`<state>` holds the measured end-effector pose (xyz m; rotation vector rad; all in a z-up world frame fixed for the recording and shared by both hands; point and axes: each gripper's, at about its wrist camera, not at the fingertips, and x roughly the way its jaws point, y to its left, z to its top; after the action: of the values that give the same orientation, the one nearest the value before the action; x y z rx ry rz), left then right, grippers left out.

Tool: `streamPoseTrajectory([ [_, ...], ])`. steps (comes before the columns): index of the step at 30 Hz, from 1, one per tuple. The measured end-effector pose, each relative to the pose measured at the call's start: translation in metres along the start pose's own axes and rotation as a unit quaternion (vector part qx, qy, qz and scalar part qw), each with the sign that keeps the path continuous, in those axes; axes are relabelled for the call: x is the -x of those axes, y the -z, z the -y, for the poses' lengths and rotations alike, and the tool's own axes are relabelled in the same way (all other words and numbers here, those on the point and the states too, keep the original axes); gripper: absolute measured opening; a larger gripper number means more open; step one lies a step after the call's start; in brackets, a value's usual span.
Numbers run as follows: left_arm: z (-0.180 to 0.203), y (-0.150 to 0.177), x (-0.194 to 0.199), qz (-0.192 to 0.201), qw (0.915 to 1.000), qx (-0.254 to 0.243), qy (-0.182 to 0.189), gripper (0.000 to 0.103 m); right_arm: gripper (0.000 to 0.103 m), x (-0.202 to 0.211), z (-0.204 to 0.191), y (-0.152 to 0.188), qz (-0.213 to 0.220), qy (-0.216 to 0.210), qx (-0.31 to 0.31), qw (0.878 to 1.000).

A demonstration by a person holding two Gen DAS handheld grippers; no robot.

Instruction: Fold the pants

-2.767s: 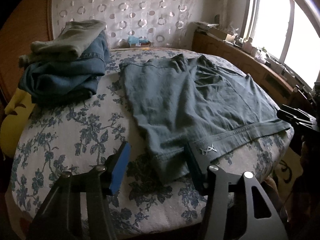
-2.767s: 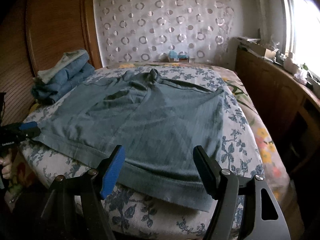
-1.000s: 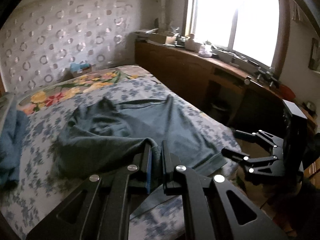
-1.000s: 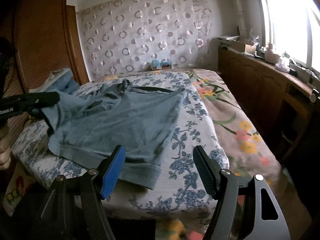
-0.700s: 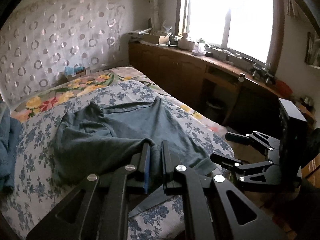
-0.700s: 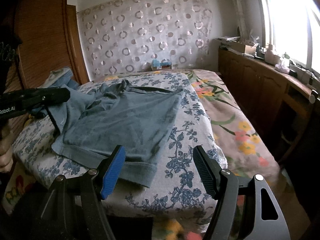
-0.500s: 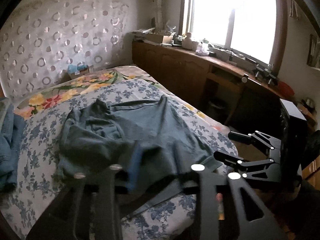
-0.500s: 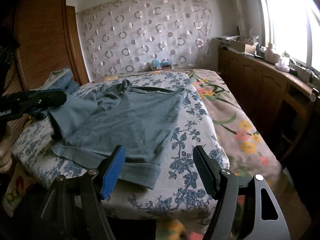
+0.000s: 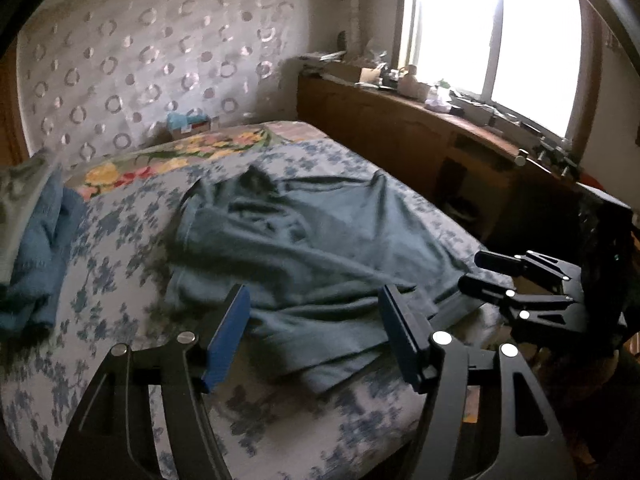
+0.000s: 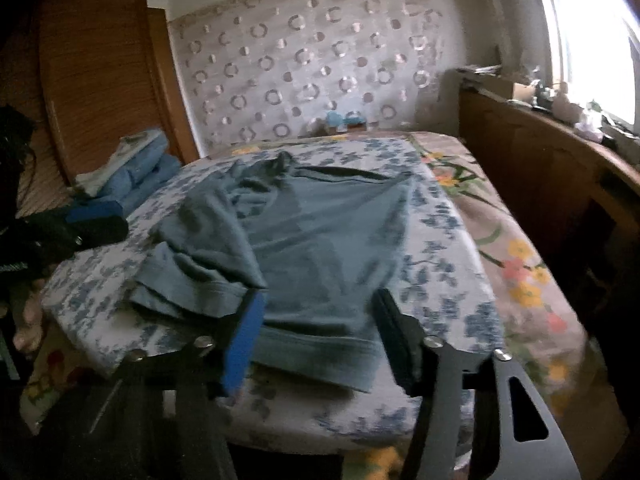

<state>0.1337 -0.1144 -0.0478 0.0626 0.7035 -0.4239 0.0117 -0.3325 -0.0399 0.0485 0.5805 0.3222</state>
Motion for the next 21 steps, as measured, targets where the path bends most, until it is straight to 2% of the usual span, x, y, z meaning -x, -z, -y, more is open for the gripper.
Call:
streamPoseTrajectory([
  [9, -0.023, 0.022, -0.001, -0.009, 0.9995, 0.025, -0.015, 0.067, 0.038, -0.031, -0.014, 0.0, -0.031, -0.045, -0.002, 0.999],
  [19, -0.032, 0.035, -0.005, -0.016, 0.9988, 0.04, -0.022, 0.067, 0.036, -0.046, -0.011, -0.005, -0.054, -0.058, -0.012, 0.997],
  [21, -0.032, 0.036, -0.006, -0.016, 0.9988, 0.041, -0.022, 0.067, 0.024, -0.049, -0.012, -0.006, -0.054, -0.06, -0.012, 0.997],
])
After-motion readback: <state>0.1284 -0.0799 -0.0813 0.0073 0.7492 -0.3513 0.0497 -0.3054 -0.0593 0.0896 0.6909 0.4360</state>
